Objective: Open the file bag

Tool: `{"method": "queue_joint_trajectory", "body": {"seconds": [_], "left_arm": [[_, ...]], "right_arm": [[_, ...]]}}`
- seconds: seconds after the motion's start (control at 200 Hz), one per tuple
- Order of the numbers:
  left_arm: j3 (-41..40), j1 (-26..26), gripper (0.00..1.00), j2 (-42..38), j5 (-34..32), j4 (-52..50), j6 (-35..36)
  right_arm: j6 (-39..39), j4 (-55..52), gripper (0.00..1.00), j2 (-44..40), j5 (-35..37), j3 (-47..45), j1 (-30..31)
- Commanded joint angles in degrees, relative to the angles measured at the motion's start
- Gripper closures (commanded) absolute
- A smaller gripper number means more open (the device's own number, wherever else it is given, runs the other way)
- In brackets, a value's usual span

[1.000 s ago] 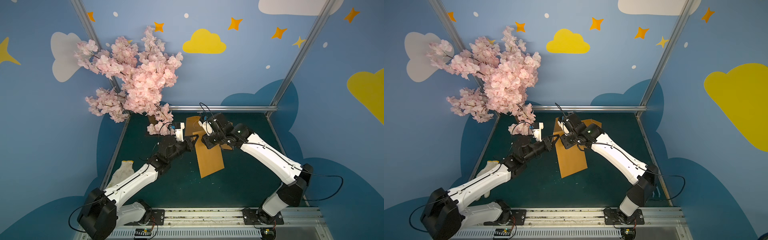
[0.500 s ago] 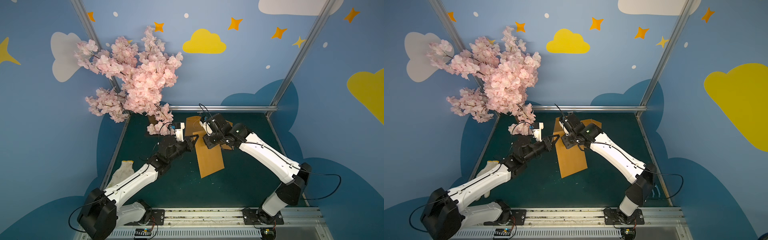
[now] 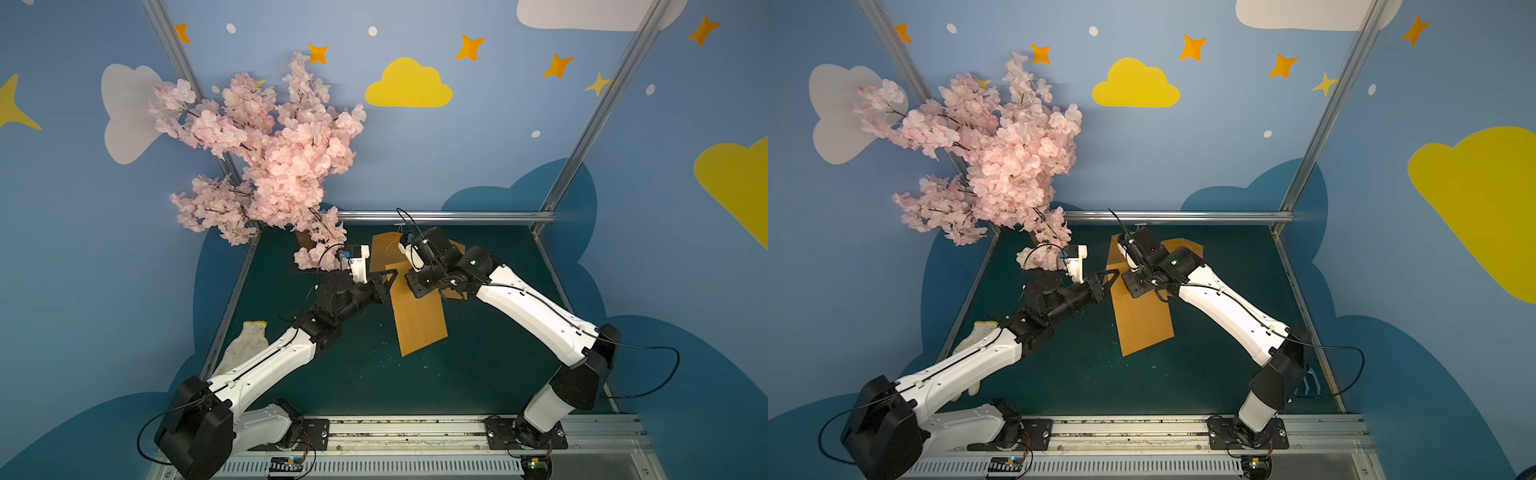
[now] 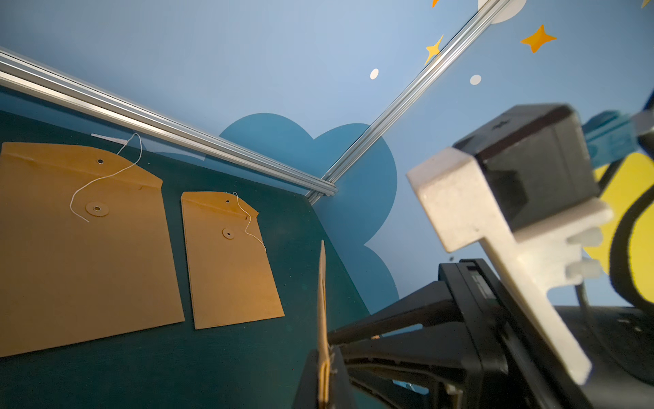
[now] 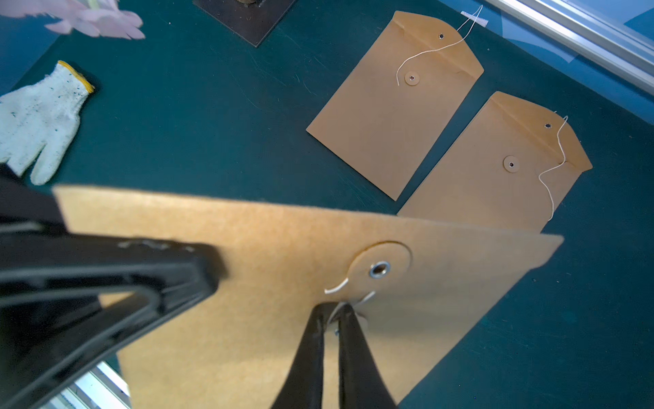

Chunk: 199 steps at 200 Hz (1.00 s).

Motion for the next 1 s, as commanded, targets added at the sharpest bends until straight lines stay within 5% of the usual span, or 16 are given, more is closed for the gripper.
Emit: {"method": "queue_joint_trajectory", "body": {"seconds": [0.0,0.991], "left_arm": [[1.34,-0.12,0.97,-0.59,1.06,1.40,0.49],[-1.60,-0.12,0.98,-0.83,3.55,2.81,0.01]], "right_arm": [[-0.01,-0.55,0.94,0.47,0.18,1.67,0.43],[0.58,1.55,1.00,-2.83,6.72,-0.87,-1.90]]}}
